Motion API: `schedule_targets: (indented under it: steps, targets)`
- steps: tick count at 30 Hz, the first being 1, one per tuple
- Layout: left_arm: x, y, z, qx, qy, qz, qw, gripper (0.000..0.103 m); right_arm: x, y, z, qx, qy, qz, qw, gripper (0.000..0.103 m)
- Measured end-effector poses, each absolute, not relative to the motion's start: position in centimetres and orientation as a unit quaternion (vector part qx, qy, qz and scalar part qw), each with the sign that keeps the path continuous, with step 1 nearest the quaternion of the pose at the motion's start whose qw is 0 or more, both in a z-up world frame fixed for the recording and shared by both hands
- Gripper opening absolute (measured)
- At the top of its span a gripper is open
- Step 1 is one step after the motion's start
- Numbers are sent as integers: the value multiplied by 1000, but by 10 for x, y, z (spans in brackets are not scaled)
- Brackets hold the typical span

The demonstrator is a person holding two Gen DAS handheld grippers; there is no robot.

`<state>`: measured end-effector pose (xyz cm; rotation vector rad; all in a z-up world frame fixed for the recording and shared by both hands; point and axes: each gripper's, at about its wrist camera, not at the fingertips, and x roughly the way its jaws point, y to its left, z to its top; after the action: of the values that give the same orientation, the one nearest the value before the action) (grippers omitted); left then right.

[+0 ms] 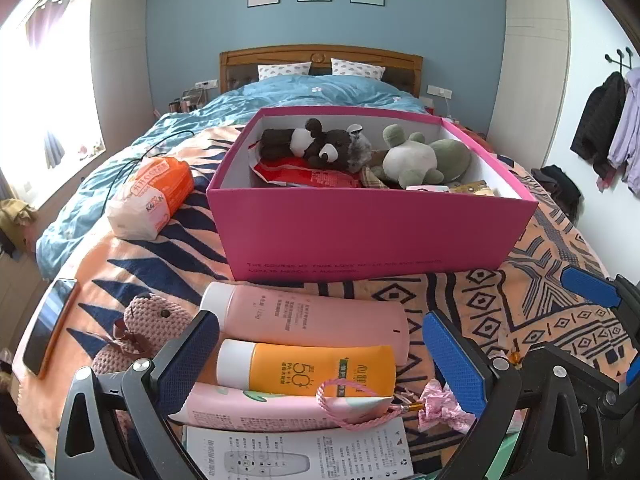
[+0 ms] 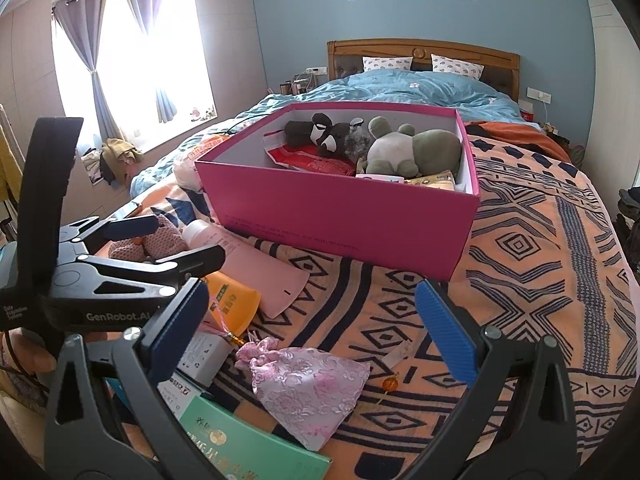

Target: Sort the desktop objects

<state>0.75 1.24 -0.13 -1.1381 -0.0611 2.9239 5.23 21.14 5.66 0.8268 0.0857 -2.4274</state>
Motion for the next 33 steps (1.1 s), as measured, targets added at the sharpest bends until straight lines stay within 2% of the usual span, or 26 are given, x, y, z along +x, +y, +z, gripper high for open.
schedule_targets:
  steps: [16,21,29,33]
  targets:
    - [12,23,0,-359,-17,933,28,103,59,223,60,300,31,-909,286,103]
    - [19,42,3,-354,-6,932,78,103,66,245,64,300,28,-914,273,103]
    - [28,89,-3,-368,28,914,167,103,68,319,53,341,10,-920,193,103]
    - [35,119,-7,-377,56,899,215,103,75,349,37,374,-7,-910,177,96]
